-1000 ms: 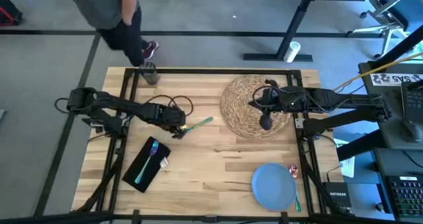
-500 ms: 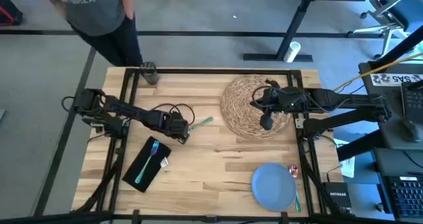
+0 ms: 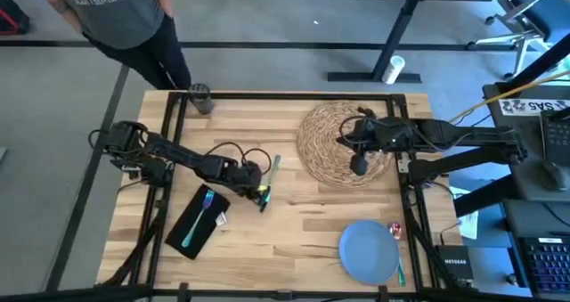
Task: Set table place
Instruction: Put the blue knife on the brown placemat
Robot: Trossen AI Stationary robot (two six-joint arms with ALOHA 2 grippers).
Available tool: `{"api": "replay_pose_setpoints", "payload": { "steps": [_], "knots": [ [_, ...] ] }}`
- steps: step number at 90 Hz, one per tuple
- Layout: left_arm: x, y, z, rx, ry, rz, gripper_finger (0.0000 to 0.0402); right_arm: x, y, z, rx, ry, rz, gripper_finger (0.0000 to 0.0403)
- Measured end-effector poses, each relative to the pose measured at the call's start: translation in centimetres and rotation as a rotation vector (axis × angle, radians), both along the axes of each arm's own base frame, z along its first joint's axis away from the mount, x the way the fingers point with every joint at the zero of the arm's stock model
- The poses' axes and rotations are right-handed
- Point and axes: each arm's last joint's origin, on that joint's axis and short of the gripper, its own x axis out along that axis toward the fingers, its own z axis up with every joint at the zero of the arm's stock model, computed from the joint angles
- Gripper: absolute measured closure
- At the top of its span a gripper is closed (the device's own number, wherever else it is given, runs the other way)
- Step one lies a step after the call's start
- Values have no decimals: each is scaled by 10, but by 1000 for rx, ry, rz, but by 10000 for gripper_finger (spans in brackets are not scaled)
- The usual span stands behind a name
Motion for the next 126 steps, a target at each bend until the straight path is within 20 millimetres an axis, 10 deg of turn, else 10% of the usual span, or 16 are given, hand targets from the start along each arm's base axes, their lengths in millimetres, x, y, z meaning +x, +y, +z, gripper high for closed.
{"api": "replay_pose_setpoints", "payload": {
  "steps": [126],
  "knots": [
    [26, -2, -19, -124, -147, 15, 401, 31, 3, -18, 228, 22, -60, 402]
  ]
}}
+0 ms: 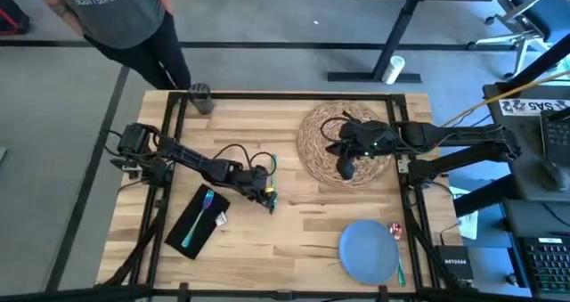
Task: Set table place
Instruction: Put the blue knife on the brown placemat
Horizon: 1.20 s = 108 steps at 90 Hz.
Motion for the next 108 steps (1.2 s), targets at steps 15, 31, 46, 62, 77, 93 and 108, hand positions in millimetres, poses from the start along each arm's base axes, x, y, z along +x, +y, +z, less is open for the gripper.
{"api": "replay_pose_setpoints", "payload": {
  "steps": [15, 31, 46, 62, 77, 93, 108],
  "knots": [
    [2, -2, 2, -62, -25, 7, 401, 0, 0, 0, 0, 0, 0, 402],
    [0, -2, 0, -74, 13, 22, 401, 0, 0, 0, 0, 1, 0, 402],
    [-4, -1, -3, -53, 68, 34, 401, 0, 0, 0, 0, 1, 1, 402],
    [-4, -1, -3, -41, 62, 32, 401, 0, 0, 0, 0, 1, 1, 402],
    [-4, -1, -2, -48, 53, 38, 401, 0, 0, 0, 0, 1, 1, 402],
    [-3, 5, -2, -39, 56, 55, 401, 0, 0, 0, 0, 1, 1, 402],
    [-1, 16, -2, -21, 43, 81, 401, 0, 0, 0, 0, 1, 1, 402]
  ]
}}
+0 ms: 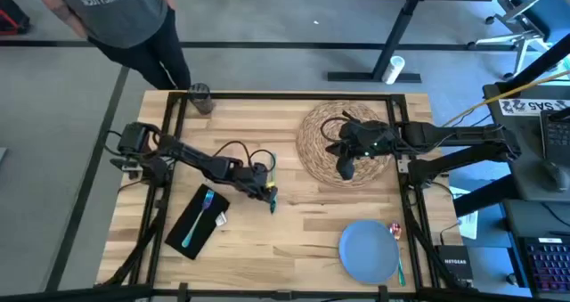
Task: Set table place
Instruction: Put the blue knife on the brown placemat
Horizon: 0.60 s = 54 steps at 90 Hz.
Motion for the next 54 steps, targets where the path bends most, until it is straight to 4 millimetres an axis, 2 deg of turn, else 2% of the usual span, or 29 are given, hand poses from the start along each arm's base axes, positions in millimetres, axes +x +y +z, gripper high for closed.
{"api": "replay_pose_setpoints", "payload": {
  "steps": [29, 54],
  "knots": [
    [2, 14, 1, 28, -19, 7, 402, 0, 0, 0, 0, 0, 0, 402],
    [1, 1, 1, -15, -17, -38, 402, 0, 0, 0, 25, -3, -4, 402]
  ]
}}
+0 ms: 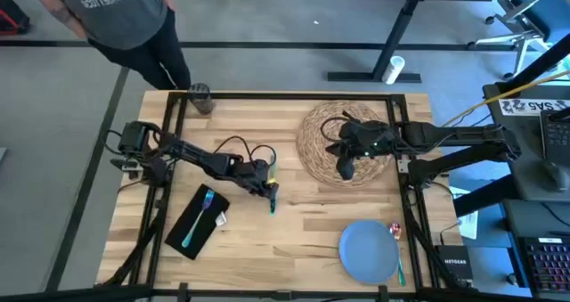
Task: Set table place
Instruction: Put the blue knife on the brown placemat
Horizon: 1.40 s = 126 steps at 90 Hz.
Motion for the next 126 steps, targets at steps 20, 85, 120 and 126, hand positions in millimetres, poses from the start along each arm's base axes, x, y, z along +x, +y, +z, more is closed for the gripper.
{"api": "replay_pose_setpoints", "payload": {
  "steps": [20, 85, 120, 126],
  "knots": [
    [0, -1, -3, 3, 16, 7, 402, 0, 0, 0, 2, 0, 3, 402],
    [8, 1, -17, -14, -10, 3, 401, 0, 0, 0, 11, 0, 8, 402],
    [7, 2, -19, 1, -4, -13, 402, 8, 4, -14, 251, 52, -10, 402],
    [7, 2, -19, 2, -3, -13, 402, 13, 5, -24, 275, 91, -35, 402]
  ]
}}
